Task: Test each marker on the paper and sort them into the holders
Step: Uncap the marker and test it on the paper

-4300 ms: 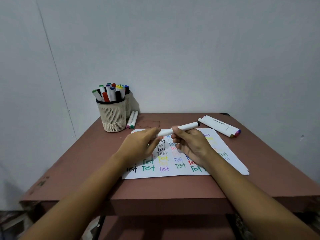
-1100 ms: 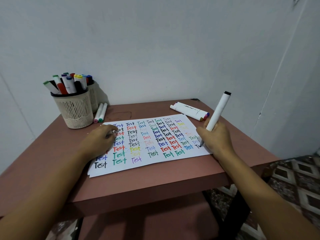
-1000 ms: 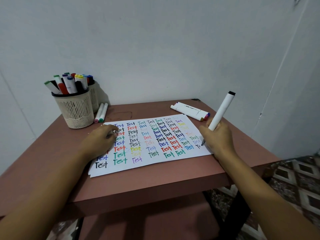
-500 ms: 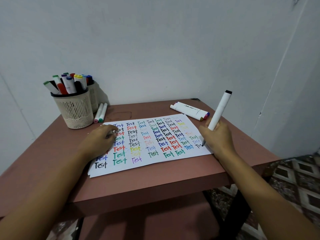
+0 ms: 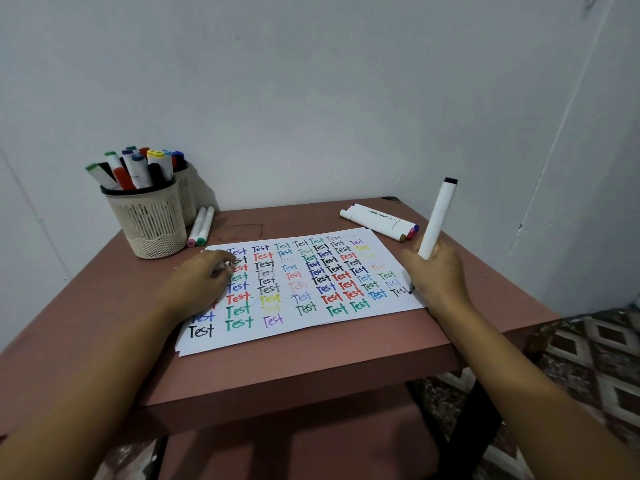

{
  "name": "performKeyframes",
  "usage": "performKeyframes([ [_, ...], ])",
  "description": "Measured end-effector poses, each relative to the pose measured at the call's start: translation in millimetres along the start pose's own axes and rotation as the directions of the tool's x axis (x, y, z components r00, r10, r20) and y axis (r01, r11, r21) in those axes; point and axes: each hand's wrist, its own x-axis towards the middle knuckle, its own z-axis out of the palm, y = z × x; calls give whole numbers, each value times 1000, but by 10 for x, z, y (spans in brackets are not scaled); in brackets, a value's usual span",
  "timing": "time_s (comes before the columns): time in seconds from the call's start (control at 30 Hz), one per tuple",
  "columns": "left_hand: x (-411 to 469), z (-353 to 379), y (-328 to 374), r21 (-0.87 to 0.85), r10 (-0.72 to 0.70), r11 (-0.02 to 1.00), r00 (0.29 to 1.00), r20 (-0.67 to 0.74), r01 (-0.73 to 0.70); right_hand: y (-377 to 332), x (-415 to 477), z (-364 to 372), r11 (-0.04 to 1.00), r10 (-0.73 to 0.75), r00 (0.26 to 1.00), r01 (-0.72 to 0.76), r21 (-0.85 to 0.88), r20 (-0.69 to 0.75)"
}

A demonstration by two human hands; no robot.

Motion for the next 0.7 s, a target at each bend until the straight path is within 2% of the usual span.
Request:
performKeyframes([
  [0.17, 3, 4, -11, 0, -11, 1000, 1000, -1, 11, 17, -2, -3, 999, 12, 1000, -11, 40, -16],
  [0.37, -7, 5, 0, -12, -23, 1000, 1000, -1, 23, 45, 21, 13, 1000, -3, 999, 3, 8, -43],
  [0.53, -18, -1, 12, -52, -80, 996, 997, -18, 79, 88, 56, -9, 983, 81, 994, -69, 173, -68],
  [0.7, -27, -14, 75, -73, -65, 996, 994, -84, 59, -17, 60, 1, 968, 14, 999, -1, 252, -51],
])
